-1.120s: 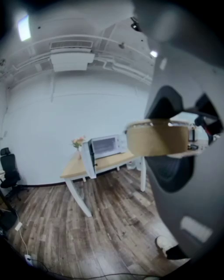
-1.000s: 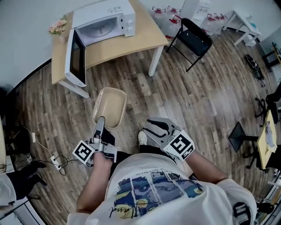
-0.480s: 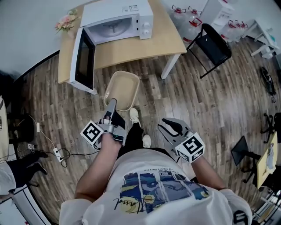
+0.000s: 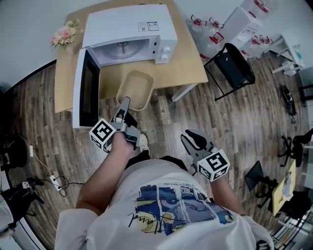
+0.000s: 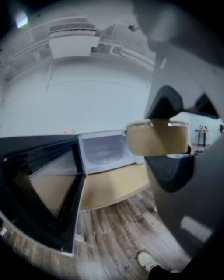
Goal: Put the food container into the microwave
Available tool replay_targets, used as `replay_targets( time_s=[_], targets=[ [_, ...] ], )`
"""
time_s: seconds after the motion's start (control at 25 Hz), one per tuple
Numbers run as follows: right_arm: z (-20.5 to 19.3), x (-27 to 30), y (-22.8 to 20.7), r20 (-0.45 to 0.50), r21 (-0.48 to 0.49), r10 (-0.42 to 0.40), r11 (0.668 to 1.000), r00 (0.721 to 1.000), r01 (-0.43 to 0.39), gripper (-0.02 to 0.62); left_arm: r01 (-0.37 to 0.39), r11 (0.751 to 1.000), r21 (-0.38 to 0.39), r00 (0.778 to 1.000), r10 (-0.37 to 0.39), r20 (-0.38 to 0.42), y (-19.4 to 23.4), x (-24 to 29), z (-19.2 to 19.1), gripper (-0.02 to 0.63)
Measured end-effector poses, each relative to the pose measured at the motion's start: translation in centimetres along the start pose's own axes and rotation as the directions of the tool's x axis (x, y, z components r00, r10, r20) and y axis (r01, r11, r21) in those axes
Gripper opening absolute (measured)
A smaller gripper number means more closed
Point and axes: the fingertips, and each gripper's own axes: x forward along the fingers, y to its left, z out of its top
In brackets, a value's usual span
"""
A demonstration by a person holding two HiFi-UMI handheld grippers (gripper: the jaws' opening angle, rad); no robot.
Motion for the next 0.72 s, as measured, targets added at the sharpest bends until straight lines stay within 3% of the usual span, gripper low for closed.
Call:
replay_targets(
  time_s=[0.4, 0.72],
  targets=[
    [3.3, 5.7, -4.6, -0.041, -0.01, 0.045, 0.999, 0.998, -0.046, 0.067, -0.027, 0.999, -0.032, 0.997, 0.029, 0.075, 2.6, 10.2, 6.4, 0.222],
    [5.8, 8.8, -12.0, -0.089, -0.05, 0.164, 0.984, 0.982, -0.169, 0.067, -0.055, 0.997, -0.054, 0.969, 0.066, 0.237, 4.8, 17.0, 10.7, 0.224]
  ],
)
